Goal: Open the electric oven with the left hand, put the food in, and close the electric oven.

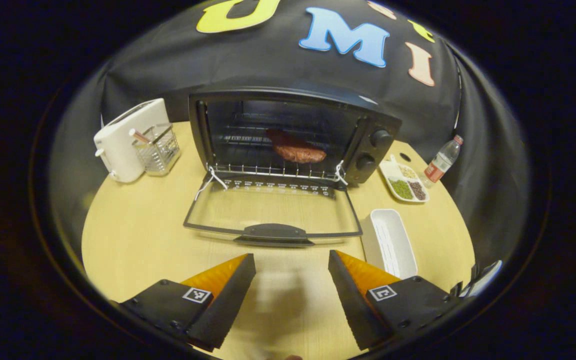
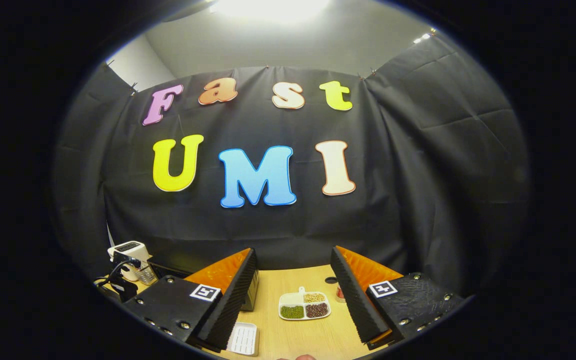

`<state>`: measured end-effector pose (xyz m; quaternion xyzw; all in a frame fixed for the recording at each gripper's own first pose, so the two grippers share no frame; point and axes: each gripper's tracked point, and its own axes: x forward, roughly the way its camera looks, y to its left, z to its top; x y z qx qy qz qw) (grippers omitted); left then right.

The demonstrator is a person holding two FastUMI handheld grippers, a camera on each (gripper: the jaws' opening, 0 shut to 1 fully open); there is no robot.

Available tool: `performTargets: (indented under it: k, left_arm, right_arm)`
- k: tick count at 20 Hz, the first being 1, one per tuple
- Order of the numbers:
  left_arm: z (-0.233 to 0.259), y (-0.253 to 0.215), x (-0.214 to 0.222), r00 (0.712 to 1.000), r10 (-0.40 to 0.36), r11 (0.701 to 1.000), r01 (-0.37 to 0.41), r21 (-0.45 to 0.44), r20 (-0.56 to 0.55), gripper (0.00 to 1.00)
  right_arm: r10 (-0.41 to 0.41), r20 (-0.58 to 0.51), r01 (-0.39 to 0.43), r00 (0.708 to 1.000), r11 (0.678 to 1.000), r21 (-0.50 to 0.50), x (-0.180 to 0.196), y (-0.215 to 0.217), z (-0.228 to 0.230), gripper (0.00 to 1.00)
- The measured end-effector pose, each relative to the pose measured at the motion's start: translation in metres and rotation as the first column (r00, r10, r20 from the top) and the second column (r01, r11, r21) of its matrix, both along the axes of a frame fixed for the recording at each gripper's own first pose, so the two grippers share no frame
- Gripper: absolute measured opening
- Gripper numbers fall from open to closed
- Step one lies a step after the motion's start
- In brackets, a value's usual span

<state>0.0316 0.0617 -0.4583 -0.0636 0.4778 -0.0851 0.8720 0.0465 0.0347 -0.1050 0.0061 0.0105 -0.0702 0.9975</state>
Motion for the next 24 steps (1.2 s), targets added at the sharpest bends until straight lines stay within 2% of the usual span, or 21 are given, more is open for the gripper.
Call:
performTargets:
  k: [9,17,20,23,24]
  left_arm:
    - [-0.061,0.004,0.005,0.983,-0.027,0.999,0.033,0.029,-0.182,0.99]
    - [-0.07,0.007,0.022,0.977,-0.096,0.99,0.114,0.084,-0.19,0.96]
    - [-0.069,0.006,0.022,0.974,-0.099,0.991,0.115,0.07,-0.203,1.0]
    - [-0.065,0.007,0.022,0.975,-0.105,0.992,0.118,0.053,-0.195,0.96]
    - [-0.062,0.007,0.022,0.976,-0.107,0.992,0.118,0.049,-0.191,1.0]
  right_arm:
    - [-0.031,-0.024,0.031,0.999,1.0,-0.001,0.003,-0.02,-0.007,0.92]
    - [-0.042,-0.036,0.041,0.998,0.999,-0.027,0.009,-0.019,-0.01,0.92]
    - [-0.033,-0.039,0.032,0.999,0.999,-0.028,0.012,-0.014,-0.01,0.92]
    - [-0.023,-0.042,0.021,0.999,0.999,-0.028,0.014,-0.012,-0.01,0.92]
    - [-0.018,-0.048,0.017,0.999,0.999,-0.027,0.014,-0.011,-0.012,0.92]
